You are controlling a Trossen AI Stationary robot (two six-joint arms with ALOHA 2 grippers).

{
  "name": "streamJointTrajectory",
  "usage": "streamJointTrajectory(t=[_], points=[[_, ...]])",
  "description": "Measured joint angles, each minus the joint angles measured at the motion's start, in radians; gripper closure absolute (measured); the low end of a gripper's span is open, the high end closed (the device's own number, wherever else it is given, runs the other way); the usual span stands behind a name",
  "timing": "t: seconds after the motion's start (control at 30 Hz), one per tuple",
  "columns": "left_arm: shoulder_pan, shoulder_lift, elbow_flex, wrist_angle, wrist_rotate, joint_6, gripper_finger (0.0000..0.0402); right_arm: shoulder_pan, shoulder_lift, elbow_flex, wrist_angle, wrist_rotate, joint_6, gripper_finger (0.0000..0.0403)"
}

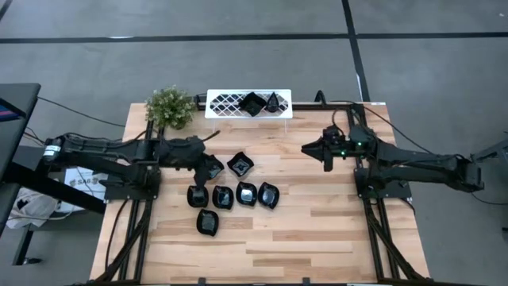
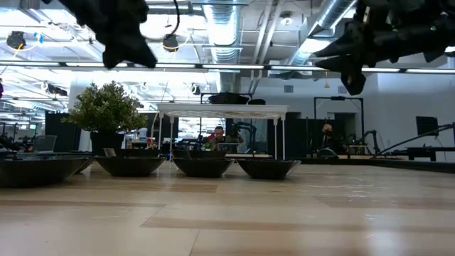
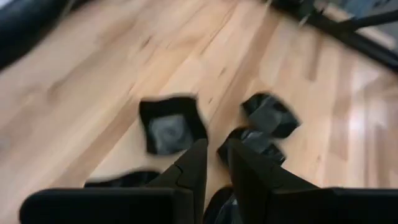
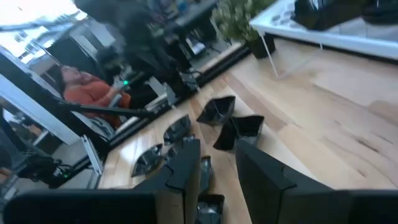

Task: Pick & Place Mini shaped plates
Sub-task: Stack the distorted square plate on top of the distorted square plate on the shelf

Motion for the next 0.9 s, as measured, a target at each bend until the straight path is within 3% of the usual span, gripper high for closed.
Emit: streamJointTrajectory(t=[0.3, 0.7, 0.9], points=[[0.161, 0.074, 0.001, -0.117, 0.152, -0.016, 0.0334, 0.000, -0.113, -0.093, 0.025, 0.049, 0.026, 0.0305], [0.277, 0.265, 0.001, -0.170, 0.178, -0.008, 0.0334, 0.000, -0.160, -0.133, 0.032, 0.052, 0.055, 0.0305], [0.309, 0.298, 0.001, -0.169, 0.179, -0.045, 0.0334, 0.000, -0.159, -0.133, 0.032, 0.053, 0.055, 0.0305]])
